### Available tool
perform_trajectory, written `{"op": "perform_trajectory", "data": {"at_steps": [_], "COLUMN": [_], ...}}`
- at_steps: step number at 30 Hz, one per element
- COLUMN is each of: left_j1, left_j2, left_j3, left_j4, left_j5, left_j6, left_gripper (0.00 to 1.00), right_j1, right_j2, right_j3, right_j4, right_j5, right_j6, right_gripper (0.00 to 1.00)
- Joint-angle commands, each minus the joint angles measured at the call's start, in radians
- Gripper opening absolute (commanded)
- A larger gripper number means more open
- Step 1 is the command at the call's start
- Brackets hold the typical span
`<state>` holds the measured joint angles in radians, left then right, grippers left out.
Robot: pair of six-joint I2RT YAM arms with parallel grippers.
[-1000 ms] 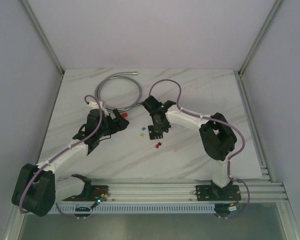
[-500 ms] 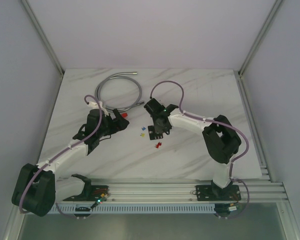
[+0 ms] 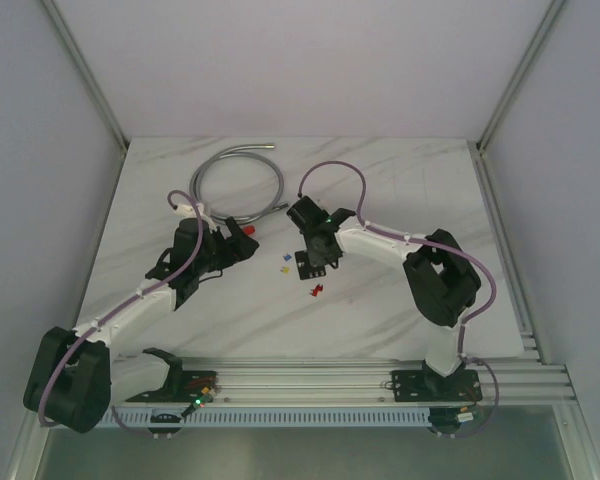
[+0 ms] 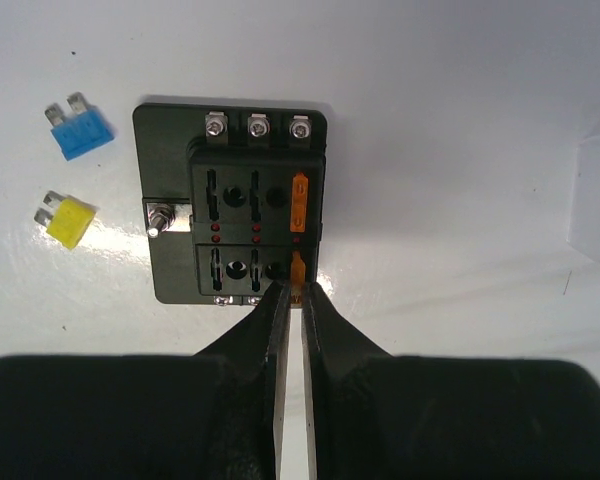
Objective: Snap on the fuse box
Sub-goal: Install the fuse at the fuse box base.
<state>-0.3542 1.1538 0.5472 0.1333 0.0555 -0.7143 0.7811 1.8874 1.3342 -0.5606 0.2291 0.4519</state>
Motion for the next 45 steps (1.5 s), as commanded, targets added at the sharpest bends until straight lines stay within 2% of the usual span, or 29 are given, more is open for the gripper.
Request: {"op": "perform_trajectory", "data": {"at_steps": [1,14,21,25,29,40,45], "left_j1": [0.005,0.004,0.004,0.004,0.005,0.004,0.004], "left_j2": [0.000,0.008,0.000,0.005,0.008,0.004,0.004], "left_j3": [0.025,0.028,0.023,0.025,0.025,0.030,0.032], "left_j4": [-0.009,-0.009,-0.009,-0.010,-0.009,-0.011,-0.012], "left_j5": [0.019,0.030,0.028,0.026,0.036,0.036,0.036], "left_j6": [-0.008,-0.016,-0.021,-0.024,-0.024,-0.021,-0.018], "left_gripper": [1.00,1.00,1.00,1.00,1.00,1.00,1.00], "right_j1": [0.002,-0.007,-0.036,-0.034,-0.031,-0.035,-0.045], "right_j2": [0.098,-0.017,-0.041,-0.015,-0.002,-0.097,-0.115], "right_j3": [0.013,-0.163,-0.146,-0.140,-0.136,-0.092,-0.069], "right_j4": [-0.055,-0.026,-0.023,0.042,0.062,0.066,0.063], "right_j5": [-0.005,0.043,0.086,0.028,0.007,-0.003,-0.024], "right_j6": [-0.017,-0.008,-0.037,-0.033,-0.032,-0.053,-0.053], "right_gripper": [0.03,0.00,0.00,0.01,0.05,0.32,0.35]}}
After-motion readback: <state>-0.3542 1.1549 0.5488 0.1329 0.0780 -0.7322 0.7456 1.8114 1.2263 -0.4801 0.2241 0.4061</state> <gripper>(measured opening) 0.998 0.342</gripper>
